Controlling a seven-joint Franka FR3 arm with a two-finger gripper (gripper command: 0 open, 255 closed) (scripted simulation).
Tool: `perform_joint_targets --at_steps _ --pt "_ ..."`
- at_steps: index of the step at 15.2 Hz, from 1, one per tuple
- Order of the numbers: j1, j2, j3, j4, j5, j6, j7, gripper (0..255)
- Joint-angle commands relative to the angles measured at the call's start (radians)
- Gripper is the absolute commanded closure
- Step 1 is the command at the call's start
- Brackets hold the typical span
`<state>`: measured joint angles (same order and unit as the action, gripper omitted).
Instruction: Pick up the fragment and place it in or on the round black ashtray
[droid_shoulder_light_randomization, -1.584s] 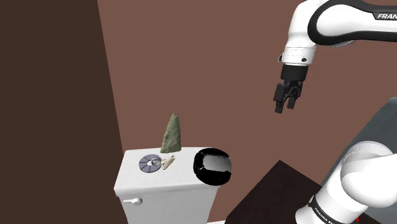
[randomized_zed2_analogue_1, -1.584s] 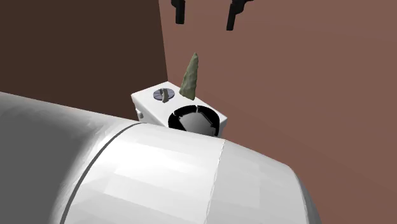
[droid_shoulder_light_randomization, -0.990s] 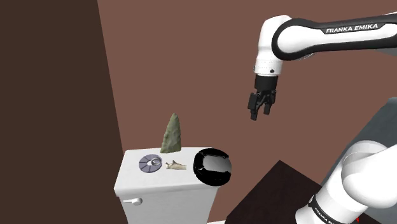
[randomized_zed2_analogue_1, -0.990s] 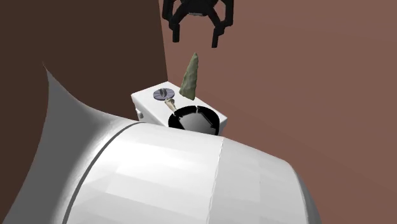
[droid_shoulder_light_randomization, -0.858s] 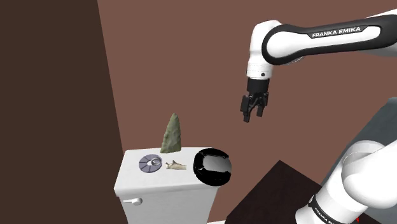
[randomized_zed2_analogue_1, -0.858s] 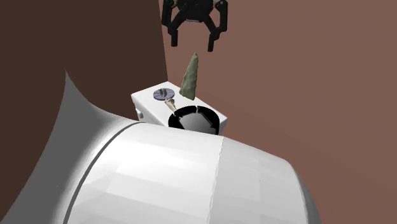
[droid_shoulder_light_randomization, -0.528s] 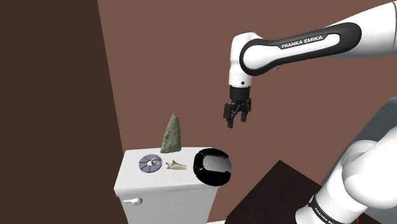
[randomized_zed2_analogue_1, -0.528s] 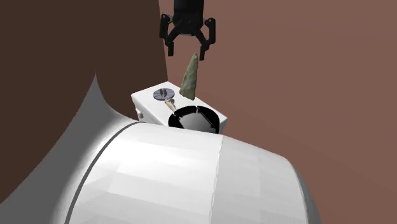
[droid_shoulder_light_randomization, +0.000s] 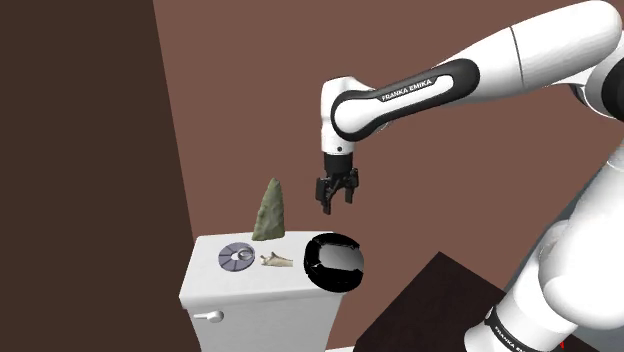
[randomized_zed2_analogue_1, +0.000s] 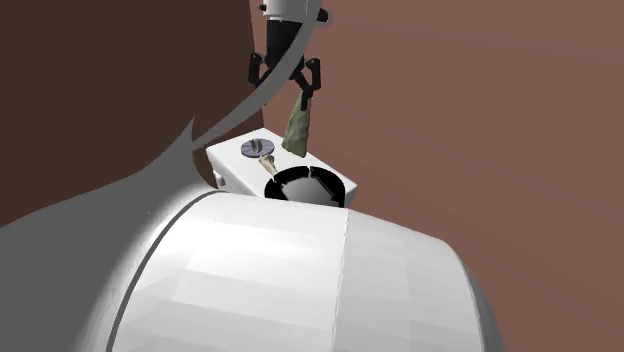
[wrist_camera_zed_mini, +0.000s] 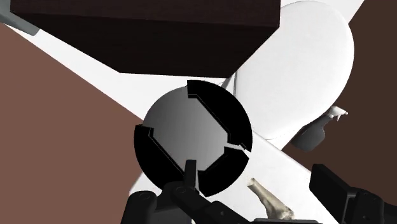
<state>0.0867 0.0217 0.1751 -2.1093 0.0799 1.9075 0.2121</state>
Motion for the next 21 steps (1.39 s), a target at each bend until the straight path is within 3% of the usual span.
perform_joint_targets --at_steps 1,13,18,21 --pt "0.011 0.083 0.01 0.061 -0.013 0.016 0.017 0" --pt "0.108 0.578 0.025 0.522 -0.102 0.006 0.09 0" --pt "0.164 0.814 0.018 0.813 -0.131 -0.067 0.102 0" --pt "0.205 0.987 0.012 1.058 -0.145 -0.147 0.102 0"
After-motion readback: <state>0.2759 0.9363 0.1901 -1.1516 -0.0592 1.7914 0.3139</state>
